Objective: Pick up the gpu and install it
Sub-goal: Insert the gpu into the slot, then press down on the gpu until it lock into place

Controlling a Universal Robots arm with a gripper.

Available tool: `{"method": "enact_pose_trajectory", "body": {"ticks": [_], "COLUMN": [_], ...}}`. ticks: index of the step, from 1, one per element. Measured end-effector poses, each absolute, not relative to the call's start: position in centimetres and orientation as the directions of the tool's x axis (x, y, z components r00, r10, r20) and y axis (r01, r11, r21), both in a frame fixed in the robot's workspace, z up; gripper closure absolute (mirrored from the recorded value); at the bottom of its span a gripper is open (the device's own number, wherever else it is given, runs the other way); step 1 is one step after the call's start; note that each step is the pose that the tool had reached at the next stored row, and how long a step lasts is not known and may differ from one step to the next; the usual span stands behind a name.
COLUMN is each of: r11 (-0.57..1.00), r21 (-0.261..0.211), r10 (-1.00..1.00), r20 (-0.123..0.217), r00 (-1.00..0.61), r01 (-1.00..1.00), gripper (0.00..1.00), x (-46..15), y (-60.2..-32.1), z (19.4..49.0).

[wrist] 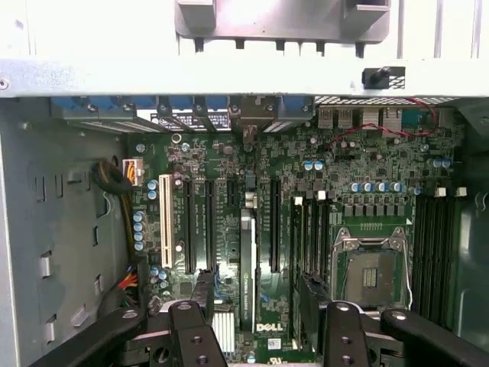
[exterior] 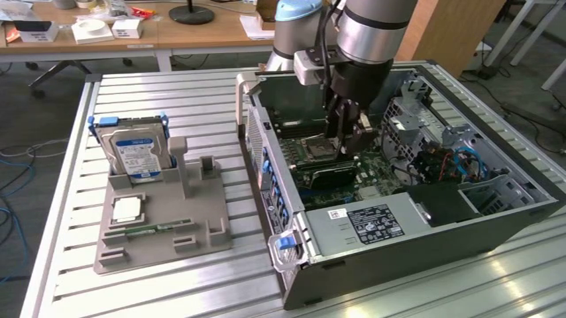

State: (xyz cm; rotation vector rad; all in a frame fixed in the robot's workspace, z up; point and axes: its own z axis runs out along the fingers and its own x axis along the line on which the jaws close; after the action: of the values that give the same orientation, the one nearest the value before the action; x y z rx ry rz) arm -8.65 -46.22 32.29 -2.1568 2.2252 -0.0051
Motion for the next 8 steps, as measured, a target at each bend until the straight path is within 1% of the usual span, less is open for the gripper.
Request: {"method": "enact_pose_trajectory", "body": {"ticks": [8], "r11": [0.032], "r21": [-0.032], "r10": [-0.999], "r20": [-0.028], "r00": [-0.031], "r01": [-0.999], "gripper": [0.43], "x": [-8.65], "y": [-46.22], "z": [32.3]}}
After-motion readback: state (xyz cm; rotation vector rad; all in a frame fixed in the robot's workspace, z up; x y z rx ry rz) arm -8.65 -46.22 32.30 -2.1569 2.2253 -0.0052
